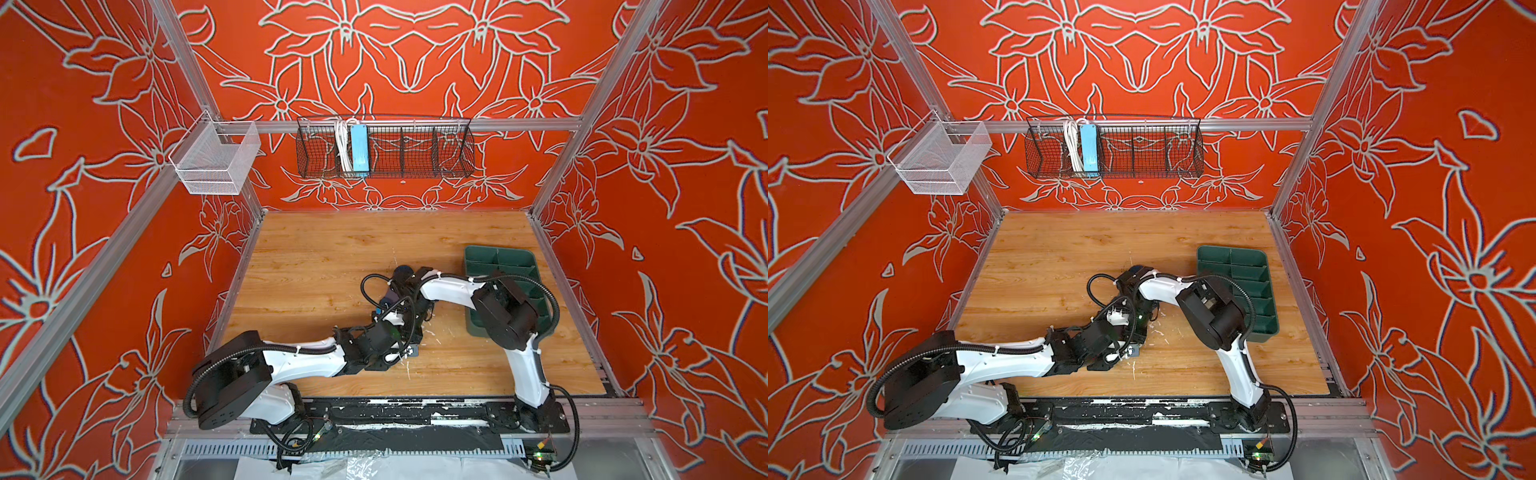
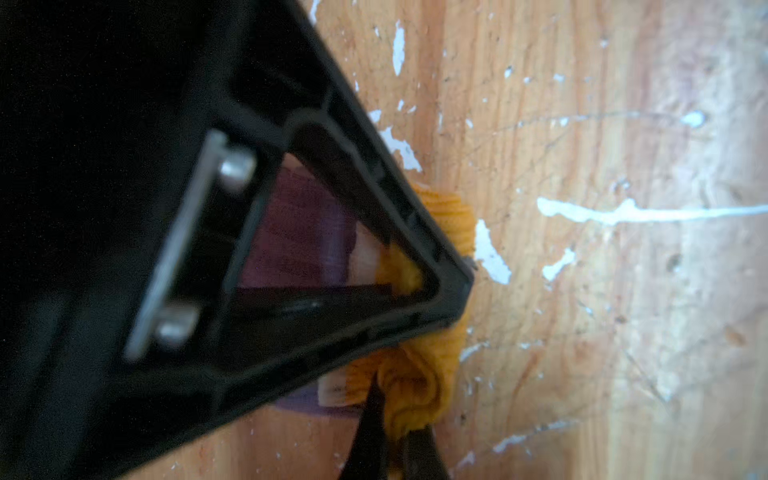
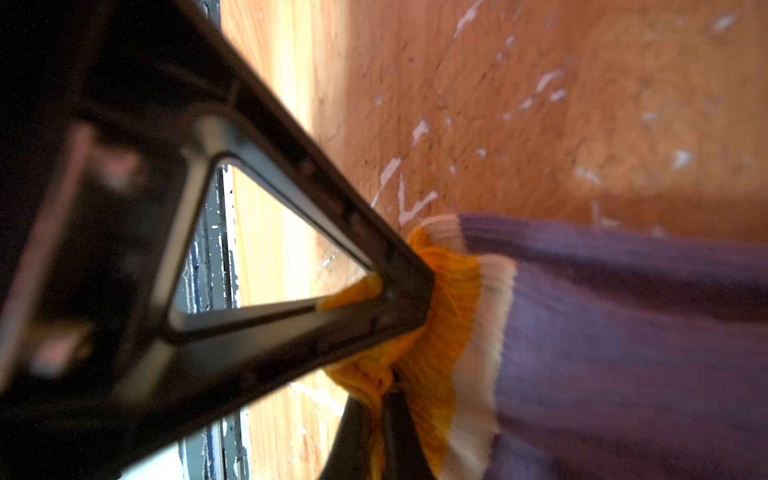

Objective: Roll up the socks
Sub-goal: 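Pinch the folded cuff with the left gripper while the right gripper releases and withdraws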

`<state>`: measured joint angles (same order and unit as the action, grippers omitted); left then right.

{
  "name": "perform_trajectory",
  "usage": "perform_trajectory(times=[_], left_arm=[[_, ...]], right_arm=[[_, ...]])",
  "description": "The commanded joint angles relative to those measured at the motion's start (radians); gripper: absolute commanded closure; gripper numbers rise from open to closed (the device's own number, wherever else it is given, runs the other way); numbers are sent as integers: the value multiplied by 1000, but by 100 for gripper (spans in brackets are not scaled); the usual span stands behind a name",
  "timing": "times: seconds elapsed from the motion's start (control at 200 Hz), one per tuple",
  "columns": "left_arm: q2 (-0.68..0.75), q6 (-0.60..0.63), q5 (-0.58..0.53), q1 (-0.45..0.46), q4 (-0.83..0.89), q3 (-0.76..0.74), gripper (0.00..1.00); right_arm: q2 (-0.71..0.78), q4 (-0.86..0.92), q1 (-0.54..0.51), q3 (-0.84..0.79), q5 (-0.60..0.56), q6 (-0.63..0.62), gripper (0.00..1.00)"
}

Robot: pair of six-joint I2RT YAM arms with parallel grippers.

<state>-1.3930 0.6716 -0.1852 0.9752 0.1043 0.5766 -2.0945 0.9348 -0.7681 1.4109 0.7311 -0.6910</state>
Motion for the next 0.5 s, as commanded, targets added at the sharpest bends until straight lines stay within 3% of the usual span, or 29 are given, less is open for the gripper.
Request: perform_trajectory(times=[0.0,0.255,0.495], left_arm=[[-30,-18,65,-19,85,47,100],[-22,13,179,-31,204,72,100],[-63,34,350,-120,350,178,100]], right_arm=[[73,-76,19,-49,-15,34,97],[250,-262,107,-180,-48,131,85],[407,-396,277,-283,-243,285,85]])
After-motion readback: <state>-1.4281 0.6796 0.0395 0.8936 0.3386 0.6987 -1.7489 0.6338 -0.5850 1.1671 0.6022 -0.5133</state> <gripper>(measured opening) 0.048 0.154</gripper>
